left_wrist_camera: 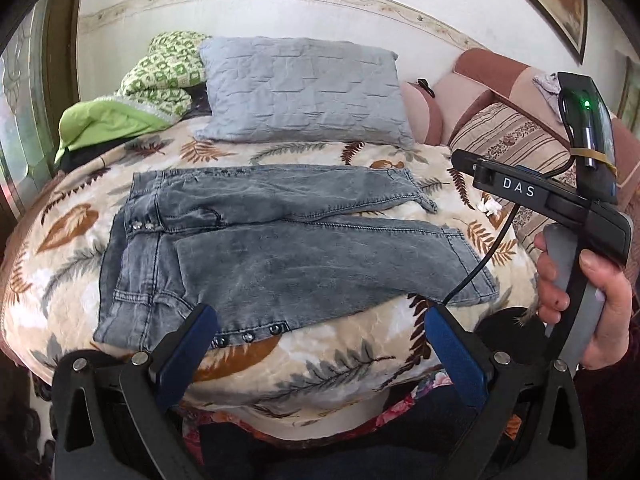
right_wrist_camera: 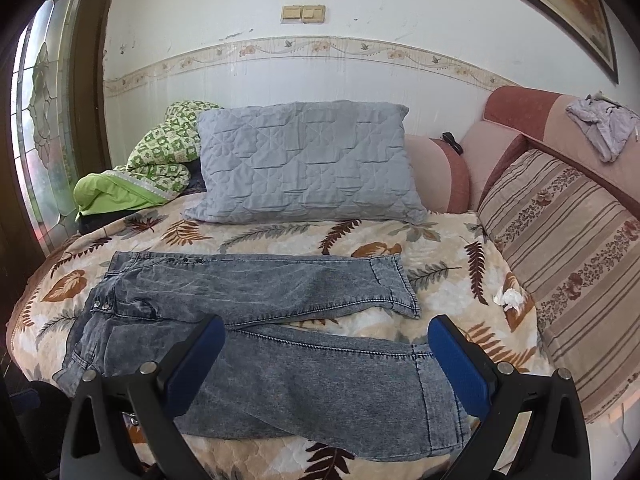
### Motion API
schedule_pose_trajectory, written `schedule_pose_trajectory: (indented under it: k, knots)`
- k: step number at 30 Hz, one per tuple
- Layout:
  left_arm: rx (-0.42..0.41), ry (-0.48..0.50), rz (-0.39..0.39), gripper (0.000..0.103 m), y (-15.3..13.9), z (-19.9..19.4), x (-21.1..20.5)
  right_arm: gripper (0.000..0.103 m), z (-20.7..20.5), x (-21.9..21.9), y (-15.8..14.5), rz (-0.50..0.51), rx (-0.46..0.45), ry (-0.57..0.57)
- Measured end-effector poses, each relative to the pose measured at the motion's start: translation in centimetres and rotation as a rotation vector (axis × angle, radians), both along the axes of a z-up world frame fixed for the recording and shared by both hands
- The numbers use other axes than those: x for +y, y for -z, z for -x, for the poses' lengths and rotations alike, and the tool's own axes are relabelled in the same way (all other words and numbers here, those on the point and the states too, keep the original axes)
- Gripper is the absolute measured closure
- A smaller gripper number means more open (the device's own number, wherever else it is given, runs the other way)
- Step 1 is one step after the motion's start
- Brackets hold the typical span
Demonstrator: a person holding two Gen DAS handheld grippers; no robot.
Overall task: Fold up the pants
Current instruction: 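Move both grippers over the flat blue jeans toward the leg hems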
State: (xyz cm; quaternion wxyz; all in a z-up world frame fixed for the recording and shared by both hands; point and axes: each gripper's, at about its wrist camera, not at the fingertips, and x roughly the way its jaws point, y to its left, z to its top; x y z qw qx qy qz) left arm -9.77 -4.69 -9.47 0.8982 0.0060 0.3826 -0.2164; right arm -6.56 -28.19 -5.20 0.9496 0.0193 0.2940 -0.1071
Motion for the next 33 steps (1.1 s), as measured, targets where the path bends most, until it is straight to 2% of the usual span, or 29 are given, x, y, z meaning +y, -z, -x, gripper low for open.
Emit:
schedule_pose_trajectory:
  k: [10,14,21,33]
  knots:
    - [-0.13,-0.045,-0.162,0.0,-0.7,-0.5,-0.6,0.0,-0.9,-0.7,0.5,0.0,0.014,0.01]
    - [-0.103,-0.071,-0.199,0.0,-0.3,-2.0,-0.4,0.0,-1.4,-1.0,0.6,0.009,0.022,0.018]
    - [-0.032,-0.147,-0.206,0.0,0.2,-4.7,1.0,0.0,-2.1,-1.6,0.4,0.034,0.016,0.035]
    - [-0.117,-0.218,-0.284,0.0,-0.3,-9.8,1.4,0.0,-4.3,-2.6,0.8,0.076,0.029,0.065]
